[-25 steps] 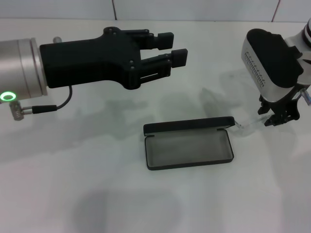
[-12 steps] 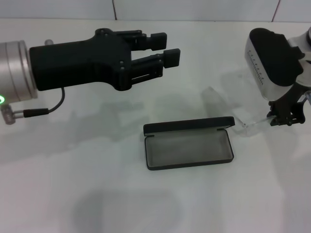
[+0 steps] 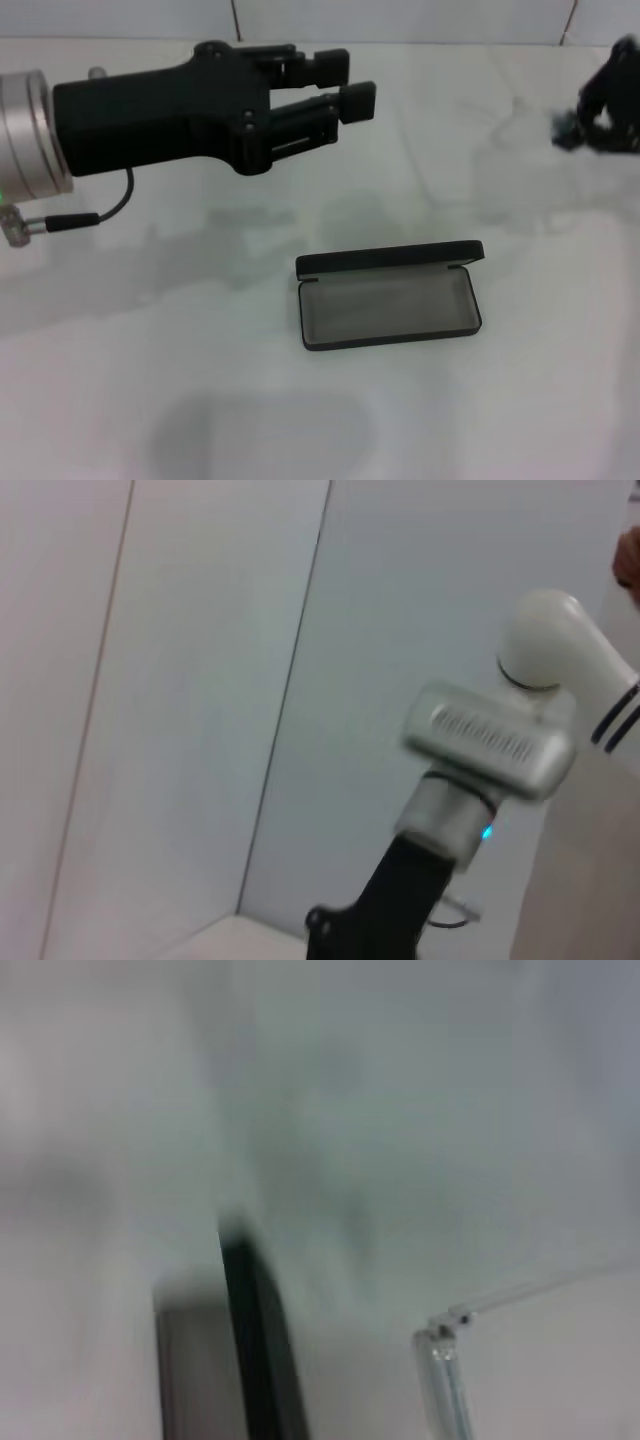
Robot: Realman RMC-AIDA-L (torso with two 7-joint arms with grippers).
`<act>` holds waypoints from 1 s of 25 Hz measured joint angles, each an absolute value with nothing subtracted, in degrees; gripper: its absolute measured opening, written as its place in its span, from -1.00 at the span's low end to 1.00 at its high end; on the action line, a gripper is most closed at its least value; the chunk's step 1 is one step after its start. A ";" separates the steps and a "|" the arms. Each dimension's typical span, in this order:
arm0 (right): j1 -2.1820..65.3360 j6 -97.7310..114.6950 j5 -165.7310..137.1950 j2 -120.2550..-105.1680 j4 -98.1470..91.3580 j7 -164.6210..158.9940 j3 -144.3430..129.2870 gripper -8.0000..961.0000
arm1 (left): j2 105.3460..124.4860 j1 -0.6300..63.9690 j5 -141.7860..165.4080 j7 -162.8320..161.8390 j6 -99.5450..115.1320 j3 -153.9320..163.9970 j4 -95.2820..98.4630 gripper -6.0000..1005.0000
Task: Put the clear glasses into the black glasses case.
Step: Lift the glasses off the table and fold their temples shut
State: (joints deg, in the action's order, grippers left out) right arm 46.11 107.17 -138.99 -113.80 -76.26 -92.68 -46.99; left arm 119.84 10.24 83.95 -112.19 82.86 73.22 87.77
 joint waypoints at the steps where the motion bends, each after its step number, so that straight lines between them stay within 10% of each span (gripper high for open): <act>1: 44.52 108.64 -133.55 -113.62 -77.55 -92.50 -44.99 -0.78 | 119.84 10.55 83.37 -112.19 83.45 72.74 87.76 -0.12; 11: 31.17 106.54 -101.28 -115.73 -73.01 -83.91 -56.50 -0.78 | 119.79 15.29 78.79 -110.73 87.34 71.72 87.34 -0.58; 25: 36.75 104.23 -94.12 -115.77 -59.32 -77.75 -63.59 -0.78 | 119.78 17.94 78.21 -107.69 88.70 75.34 83.88 -0.71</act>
State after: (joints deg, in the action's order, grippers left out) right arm 36.75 104.23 -94.12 -115.77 -59.32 -77.75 -63.59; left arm 119.78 17.94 78.21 -107.69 88.70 75.34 83.88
